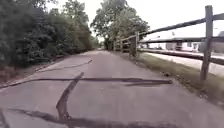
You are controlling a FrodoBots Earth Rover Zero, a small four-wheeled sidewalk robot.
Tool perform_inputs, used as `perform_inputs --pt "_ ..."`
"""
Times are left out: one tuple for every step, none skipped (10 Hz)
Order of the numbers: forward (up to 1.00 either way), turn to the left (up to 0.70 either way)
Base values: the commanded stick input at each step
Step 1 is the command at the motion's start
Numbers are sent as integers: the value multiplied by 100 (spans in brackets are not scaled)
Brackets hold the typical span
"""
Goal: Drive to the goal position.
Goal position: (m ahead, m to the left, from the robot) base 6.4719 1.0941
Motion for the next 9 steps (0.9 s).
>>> perform_inputs --pt "100 -5" --pt "100 -5" --pt "100 -5" --pt "100 -5" --pt "100 -5" --pt "100 -5" --pt "100 -5" --pt "100 -5" --pt "100 -5"
